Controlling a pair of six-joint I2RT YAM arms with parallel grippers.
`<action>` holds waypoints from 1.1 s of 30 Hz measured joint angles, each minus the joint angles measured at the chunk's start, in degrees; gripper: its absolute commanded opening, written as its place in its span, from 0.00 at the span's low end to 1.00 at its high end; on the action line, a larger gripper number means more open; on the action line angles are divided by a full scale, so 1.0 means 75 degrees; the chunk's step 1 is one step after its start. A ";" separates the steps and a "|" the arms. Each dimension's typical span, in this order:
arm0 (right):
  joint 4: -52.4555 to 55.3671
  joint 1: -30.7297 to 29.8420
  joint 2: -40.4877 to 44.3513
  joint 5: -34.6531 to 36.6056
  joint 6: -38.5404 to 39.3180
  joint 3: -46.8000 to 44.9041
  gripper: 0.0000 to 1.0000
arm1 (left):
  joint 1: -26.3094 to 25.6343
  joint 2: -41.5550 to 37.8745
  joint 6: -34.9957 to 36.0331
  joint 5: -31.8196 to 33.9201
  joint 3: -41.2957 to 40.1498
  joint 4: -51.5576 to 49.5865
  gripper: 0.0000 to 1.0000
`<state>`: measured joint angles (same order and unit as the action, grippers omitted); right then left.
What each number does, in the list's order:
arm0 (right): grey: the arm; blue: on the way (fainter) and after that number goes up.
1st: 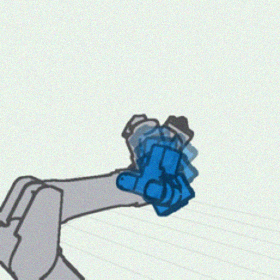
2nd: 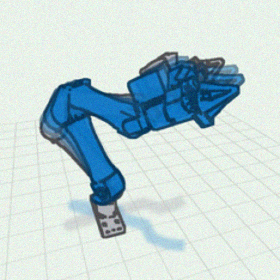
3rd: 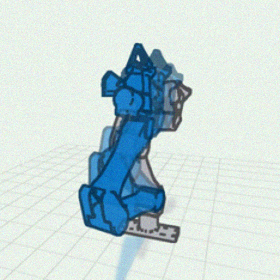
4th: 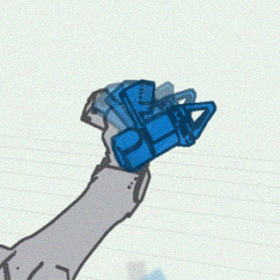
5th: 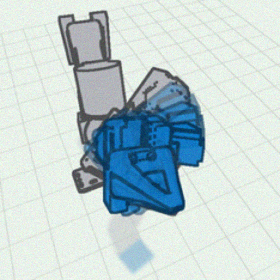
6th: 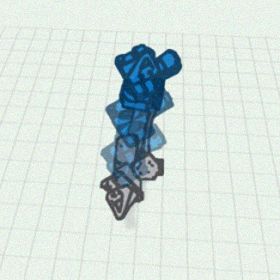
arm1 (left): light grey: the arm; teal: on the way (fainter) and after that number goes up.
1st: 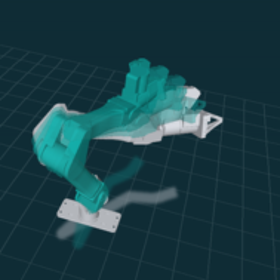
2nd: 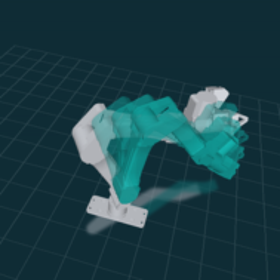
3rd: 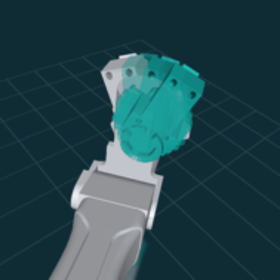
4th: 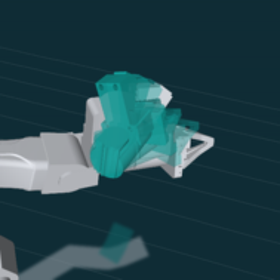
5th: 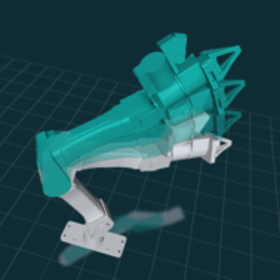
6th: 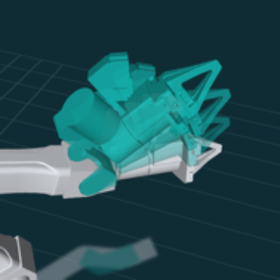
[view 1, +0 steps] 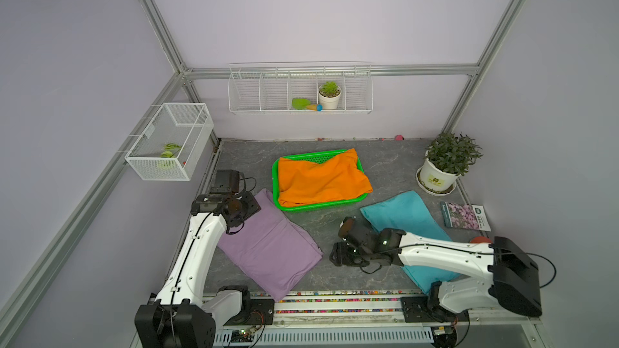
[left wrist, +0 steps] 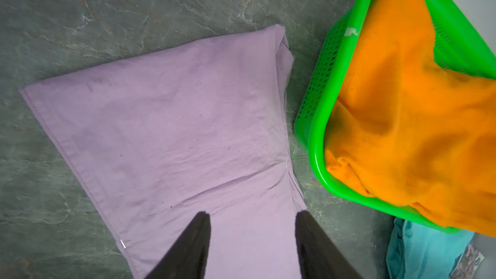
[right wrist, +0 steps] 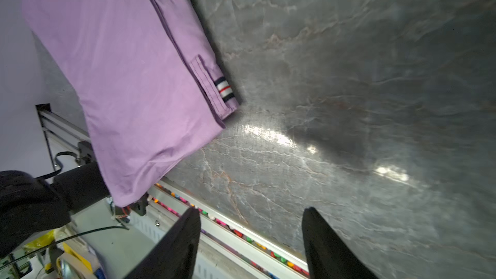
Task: Put the folded long pants in the basket
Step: Place the long pant in the basket, then adjust the long pant at the center of the board.
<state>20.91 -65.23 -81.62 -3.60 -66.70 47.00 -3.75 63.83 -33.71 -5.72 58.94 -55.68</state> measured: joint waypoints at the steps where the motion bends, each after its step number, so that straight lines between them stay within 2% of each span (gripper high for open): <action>1: -0.0356 -0.0163 -0.0204 0.0055 -0.0259 0.0000 0.68 | 0.0000 -0.0099 0.0003 0.0035 -0.0067 0.0029 0.52; 10: -0.3162 -0.1102 -0.1909 0.0216 -0.2448 -0.0032 0.71 | 0.0000 -0.0688 0.0052 0.0271 -0.0632 0.0189 0.51; 16: -0.4543 -0.1399 -0.2908 0.0192 -0.3351 0.0458 0.69 | 0.0000 -0.1000 0.0055 0.0312 -0.0746 0.0370 0.51; 21: -0.5141 -0.1431 -0.3485 0.0181 -0.3870 0.0839 0.66 | 0.0000 -0.0991 0.0055 0.0309 -0.0784 0.0405 0.51; 24: -0.5202 -0.1314 -0.3885 0.0093 -0.3978 0.1268 0.58 | 0.0000 -0.0994 0.0055 0.0309 -0.0784 0.0431 0.51; 33: -0.5263 -0.0431 -0.4756 -0.0490 -0.3739 0.2017 0.15 | 0.0000 -0.1043 0.0058 0.0306 -0.0819 0.0449 0.52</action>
<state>-18.57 -68.47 -117.30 -7.27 -94.74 62.13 -3.75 56.01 -33.28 -3.42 52.80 -52.31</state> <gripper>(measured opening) 0.207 0.519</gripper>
